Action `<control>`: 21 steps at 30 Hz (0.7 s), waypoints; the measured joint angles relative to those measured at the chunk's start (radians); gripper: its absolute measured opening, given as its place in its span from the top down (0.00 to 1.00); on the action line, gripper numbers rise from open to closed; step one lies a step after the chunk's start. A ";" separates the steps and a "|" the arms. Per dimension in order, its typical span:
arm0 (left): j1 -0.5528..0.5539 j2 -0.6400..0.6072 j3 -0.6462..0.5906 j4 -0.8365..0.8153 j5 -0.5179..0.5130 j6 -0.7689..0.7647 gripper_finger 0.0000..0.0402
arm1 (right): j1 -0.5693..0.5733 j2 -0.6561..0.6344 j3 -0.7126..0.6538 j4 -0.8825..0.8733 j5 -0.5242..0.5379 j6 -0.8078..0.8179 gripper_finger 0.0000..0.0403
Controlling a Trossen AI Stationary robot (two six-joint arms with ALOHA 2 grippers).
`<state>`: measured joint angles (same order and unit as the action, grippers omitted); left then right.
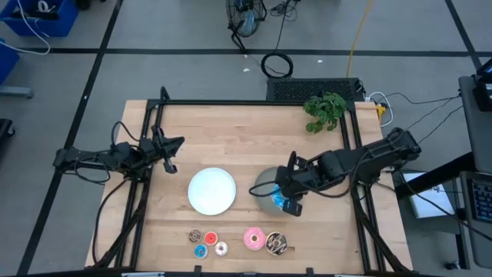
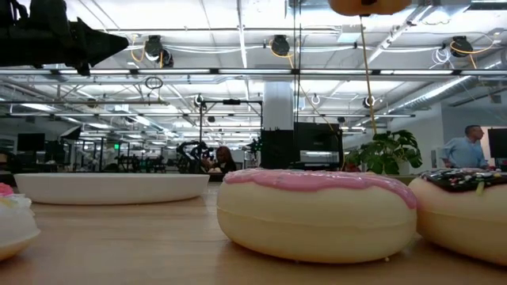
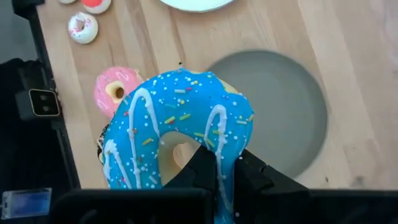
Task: Pick & Place donuts
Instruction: Put the big blue donut into the gray plate
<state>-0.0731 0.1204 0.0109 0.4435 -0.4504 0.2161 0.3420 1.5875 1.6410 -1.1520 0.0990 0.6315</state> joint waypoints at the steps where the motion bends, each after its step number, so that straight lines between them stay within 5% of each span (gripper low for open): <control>1: 0.000 0.000 0.000 0.000 -0.001 0.010 0.95 | -0.002 0.010 0.000 0.003 -0.002 0.000 0.97; 6: 0.001 0.000 0.000 0.003 -0.003 0.027 0.95 | -0.060 0.080 0.000 -0.003 -0.078 -0.030 0.97; 21: 0.001 0.000 0.000 -0.009 -0.003 0.044 0.95 | -0.225 0.208 -0.001 0.090 -0.073 -0.368 0.97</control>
<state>-0.0723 0.1204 0.0109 0.4345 -0.4534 0.2600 0.1173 1.7956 1.6400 -1.0618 0.0255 0.2634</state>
